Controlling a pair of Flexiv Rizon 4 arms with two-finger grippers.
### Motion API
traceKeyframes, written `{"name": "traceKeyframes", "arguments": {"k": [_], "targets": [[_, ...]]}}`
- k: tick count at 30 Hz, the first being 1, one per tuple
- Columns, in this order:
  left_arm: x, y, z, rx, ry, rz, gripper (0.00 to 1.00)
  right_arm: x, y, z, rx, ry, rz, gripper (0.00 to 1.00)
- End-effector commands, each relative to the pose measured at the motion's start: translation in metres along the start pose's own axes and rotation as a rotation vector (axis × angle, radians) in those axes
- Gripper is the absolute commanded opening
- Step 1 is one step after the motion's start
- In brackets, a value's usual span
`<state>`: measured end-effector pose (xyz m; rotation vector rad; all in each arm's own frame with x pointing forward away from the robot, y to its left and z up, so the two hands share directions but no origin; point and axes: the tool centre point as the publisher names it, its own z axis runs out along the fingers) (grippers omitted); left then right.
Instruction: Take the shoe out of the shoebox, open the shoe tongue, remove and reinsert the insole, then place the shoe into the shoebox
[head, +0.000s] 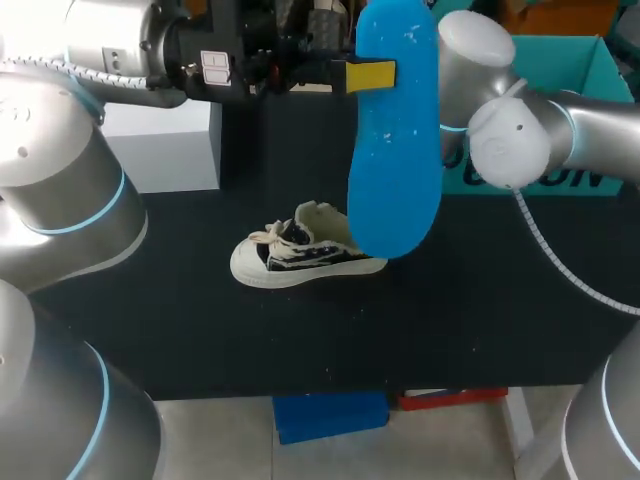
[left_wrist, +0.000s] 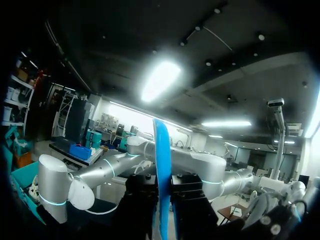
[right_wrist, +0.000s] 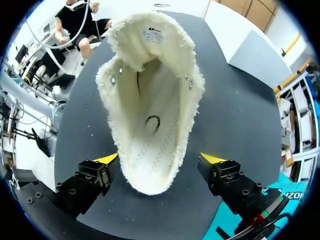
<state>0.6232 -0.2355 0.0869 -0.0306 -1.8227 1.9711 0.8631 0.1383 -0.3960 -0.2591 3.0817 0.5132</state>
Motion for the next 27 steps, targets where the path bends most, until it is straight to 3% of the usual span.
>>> {"name": "traceKeyframes", "arguments": {"k": [1,12,27], "targets": [[0.0,0.001,0.001,0.002,-0.002,0.001,0.0,-0.002,-0.01,0.005,-0.258,0.019,-0.017,1.0],[0.0,0.001,0.001,0.002,-0.002,0.001,0.0,-0.002,-0.009,0.013,-0.386,0.007,-0.013,1.0],[0.0,0.001,0.001,0.002,-0.002,0.001,0.0,0.002,-0.011,0.027,-0.464,0.006,0.019,1.0]]}}
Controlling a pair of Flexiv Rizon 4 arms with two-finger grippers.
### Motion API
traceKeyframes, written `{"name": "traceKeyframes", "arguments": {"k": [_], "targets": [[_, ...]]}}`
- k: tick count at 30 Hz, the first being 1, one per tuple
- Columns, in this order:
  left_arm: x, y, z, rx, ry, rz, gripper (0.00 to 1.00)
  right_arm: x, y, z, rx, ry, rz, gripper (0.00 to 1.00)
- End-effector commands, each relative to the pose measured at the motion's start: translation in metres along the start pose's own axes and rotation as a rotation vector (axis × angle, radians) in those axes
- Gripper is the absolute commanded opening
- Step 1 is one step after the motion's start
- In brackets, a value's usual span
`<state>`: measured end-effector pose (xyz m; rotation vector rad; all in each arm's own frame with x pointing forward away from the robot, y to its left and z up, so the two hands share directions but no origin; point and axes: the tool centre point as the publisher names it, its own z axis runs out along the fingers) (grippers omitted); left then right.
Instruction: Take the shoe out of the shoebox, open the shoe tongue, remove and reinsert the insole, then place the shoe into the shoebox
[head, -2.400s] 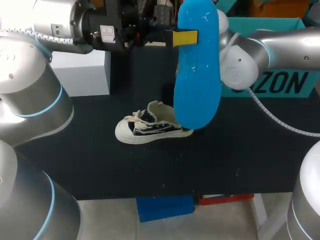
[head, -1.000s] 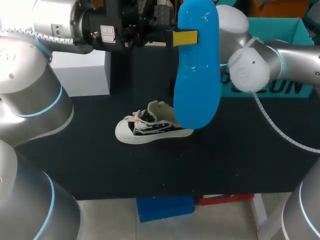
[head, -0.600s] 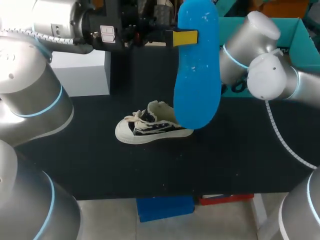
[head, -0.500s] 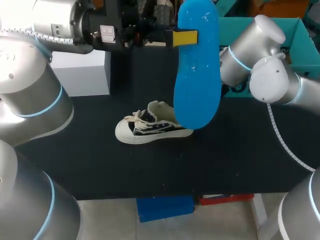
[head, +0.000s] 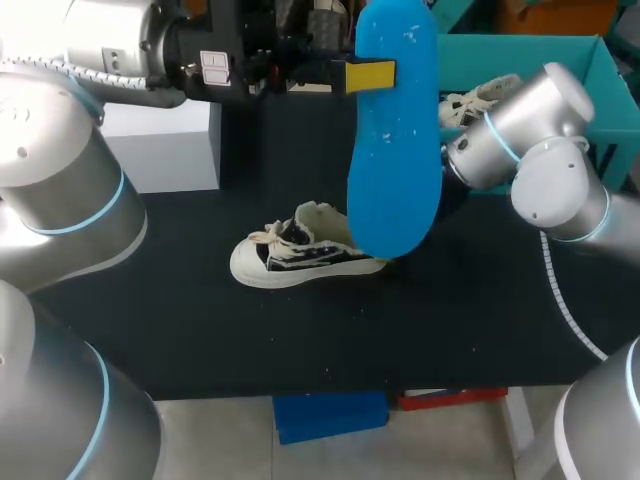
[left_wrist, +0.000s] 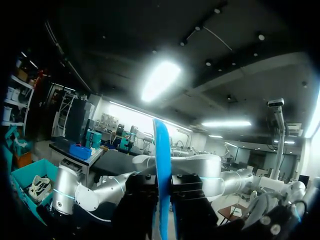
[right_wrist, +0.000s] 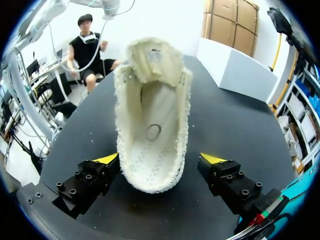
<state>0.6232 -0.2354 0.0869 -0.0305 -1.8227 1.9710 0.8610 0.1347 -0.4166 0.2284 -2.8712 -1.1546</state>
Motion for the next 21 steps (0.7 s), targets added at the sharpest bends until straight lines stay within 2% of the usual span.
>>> {"name": "traceKeyframes", "arguments": {"k": [1,21], "targets": [[0.0,0.001,0.001,0.002,-0.002,0.001,0.0,-0.001,-0.005,0.008,-0.032,0.0,0.003,1.0],[0.0,0.001,0.001,0.002,-0.002,0.001,0.0,0.002,-0.012,0.019,-0.08,0.031,0.025,1.0]]}}
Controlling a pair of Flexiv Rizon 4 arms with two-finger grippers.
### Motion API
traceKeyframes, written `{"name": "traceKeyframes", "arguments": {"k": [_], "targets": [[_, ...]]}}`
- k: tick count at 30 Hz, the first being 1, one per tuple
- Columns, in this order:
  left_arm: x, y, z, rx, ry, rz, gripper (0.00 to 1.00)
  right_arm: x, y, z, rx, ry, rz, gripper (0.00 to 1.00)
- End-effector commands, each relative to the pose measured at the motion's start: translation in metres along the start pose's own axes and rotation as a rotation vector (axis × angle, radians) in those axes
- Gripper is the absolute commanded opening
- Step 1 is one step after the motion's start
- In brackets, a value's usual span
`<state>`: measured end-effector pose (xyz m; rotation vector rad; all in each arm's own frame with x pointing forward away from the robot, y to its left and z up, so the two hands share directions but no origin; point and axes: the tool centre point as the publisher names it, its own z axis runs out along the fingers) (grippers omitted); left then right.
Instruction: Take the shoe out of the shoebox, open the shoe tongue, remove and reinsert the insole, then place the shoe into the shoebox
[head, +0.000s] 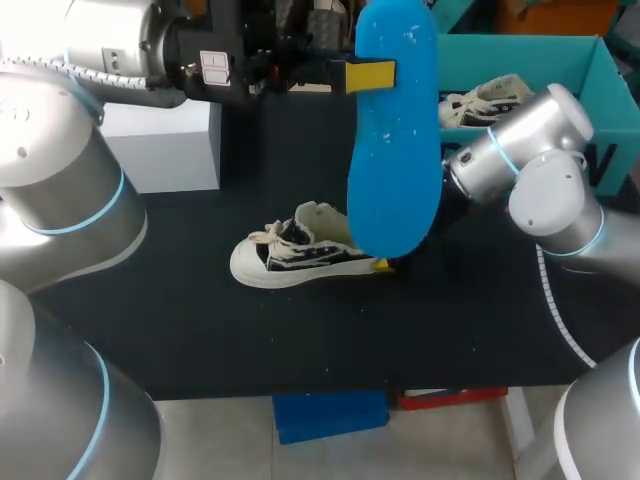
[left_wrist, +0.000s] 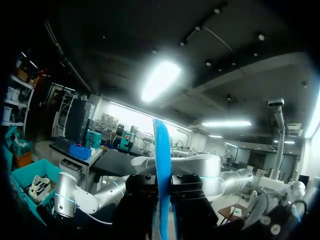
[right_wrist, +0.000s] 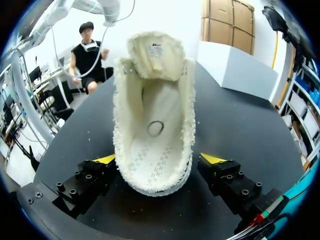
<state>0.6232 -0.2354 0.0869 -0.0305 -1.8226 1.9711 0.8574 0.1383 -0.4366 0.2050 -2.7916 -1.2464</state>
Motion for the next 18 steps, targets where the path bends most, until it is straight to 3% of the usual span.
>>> {"name": "traceKeyframes", "arguments": {"k": [1,6,11,18], "targets": [[0.0,0.001,0.001,0.002,-0.002,0.001,0.0,-0.002,-0.001,0.002,-0.003,0.005,0.002,1.0],[0.0,0.001,0.001,0.002,-0.002,0.001,0.0,0.0,0.002,-0.009,0.05,0.004,-0.002,1.0],[0.0,0.001,0.001,0.002,-0.002,0.001,0.0,-0.001,0.013,-0.027,0.252,-0.008,-0.007,1.0],[0.0,0.001,0.001,0.002,-0.002,0.001,0.0,-0.007,0.032,-0.036,0.501,-0.017,-0.016,1.0]]}}
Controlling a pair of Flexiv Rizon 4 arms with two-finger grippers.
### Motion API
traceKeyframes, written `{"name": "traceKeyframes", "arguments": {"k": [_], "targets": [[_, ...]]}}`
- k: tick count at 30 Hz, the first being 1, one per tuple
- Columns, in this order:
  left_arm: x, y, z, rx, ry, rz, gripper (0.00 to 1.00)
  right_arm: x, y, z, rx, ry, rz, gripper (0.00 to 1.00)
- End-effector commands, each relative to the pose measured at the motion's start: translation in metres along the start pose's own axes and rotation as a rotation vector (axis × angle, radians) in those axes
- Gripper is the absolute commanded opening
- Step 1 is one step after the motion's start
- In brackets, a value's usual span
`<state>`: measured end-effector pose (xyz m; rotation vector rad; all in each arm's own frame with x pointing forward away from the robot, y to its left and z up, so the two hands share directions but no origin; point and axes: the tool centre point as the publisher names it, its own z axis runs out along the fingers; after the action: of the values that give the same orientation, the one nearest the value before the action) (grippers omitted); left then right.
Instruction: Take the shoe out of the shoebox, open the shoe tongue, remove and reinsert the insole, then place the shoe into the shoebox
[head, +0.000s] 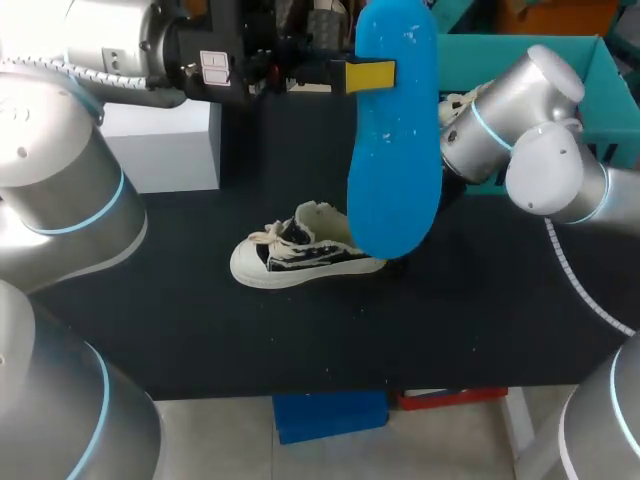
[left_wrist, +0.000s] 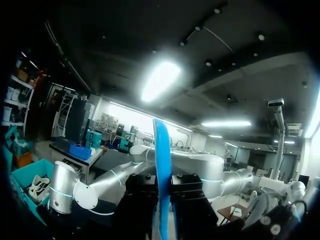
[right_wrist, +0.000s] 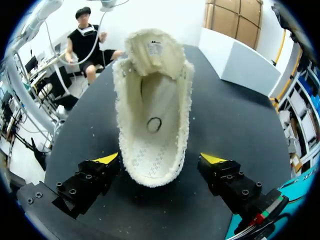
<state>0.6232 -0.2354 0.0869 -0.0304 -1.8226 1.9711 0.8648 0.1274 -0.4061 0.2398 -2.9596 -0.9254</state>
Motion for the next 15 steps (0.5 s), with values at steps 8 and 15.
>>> {"name": "traceKeyframes", "arguments": {"k": [8,15], "targets": [[0.0,0.001,0.001,0.002,-0.002,0.001,0.0,-0.011,0.038,-0.014,0.535,0.002,-0.002,1.0],[0.0,0.001,0.001,0.002,-0.002,0.001,0.0,-0.016,0.054,-0.009,0.663,0.001,-0.015,1.0]]}}
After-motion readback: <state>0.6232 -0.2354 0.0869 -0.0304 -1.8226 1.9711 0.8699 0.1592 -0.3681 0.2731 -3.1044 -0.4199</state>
